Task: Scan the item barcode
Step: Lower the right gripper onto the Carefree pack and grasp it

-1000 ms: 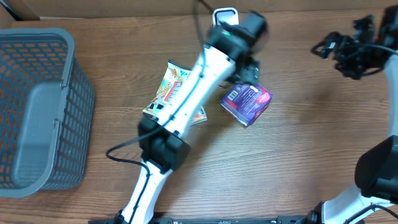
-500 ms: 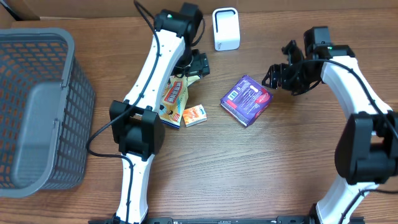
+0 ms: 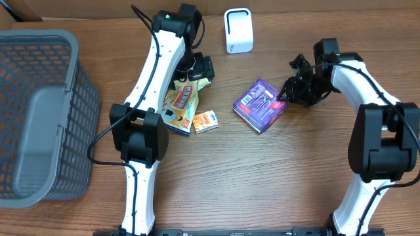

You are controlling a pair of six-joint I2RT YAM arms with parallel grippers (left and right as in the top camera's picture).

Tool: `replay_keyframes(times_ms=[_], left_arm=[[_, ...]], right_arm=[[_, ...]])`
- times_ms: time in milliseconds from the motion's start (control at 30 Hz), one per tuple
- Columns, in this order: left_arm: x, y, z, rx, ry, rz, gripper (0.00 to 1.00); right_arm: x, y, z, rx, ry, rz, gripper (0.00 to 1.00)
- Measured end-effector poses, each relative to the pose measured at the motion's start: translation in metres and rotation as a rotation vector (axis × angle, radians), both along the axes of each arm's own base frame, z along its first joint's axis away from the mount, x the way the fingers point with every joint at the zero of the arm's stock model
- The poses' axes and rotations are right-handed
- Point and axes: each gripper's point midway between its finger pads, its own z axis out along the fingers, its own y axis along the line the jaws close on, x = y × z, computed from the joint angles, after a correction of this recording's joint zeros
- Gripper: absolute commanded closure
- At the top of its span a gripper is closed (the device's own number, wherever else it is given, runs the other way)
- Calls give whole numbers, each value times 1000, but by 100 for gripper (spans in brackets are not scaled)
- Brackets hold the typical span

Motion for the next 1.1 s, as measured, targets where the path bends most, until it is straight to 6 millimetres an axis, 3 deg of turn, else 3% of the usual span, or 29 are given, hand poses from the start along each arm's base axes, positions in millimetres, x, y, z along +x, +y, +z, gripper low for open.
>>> replay_keyframes(times_ms=[67, 267, 300, 467, 533, 667, 833, 967, 1100], left_arm=[[0, 0, 0, -1, 0, 0, 0], [0, -1, 0, -5, 1, 0, 0], [-1, -2, 0, -10, 3, -1, 0], [-4, -24, 2, -85, 5, -70, 0], [-7, -38, 3, -122, 4, -115, 4], [-18, -72, 5, -176, 6, -209, 18], [-30, -109, 4, -214, -5, -302, 52], [-42, -126, -8, -217, 17, -346, 53], [-51, -127, -33, -217, 60, -337, 52]], right_arm=[[-8, -1, -1, -5, 33, 4, 83], [-45, -9, 0, -13, 208, -18, 80], [-52, -12, 1, -15, 244, -28, 77], [-70, -18, 2, -38, 330, -45, 37], [-70, -20, 2, -46, 330, -42, 33], [-61, -24, 7, -53, 309, -59, 17], [-23, -41, 19, -48, 172, -102, 12], [-8, -56, 19, -48, 112, -128, 9], [-2, -58, 20, -42, 75, -115, 8]])
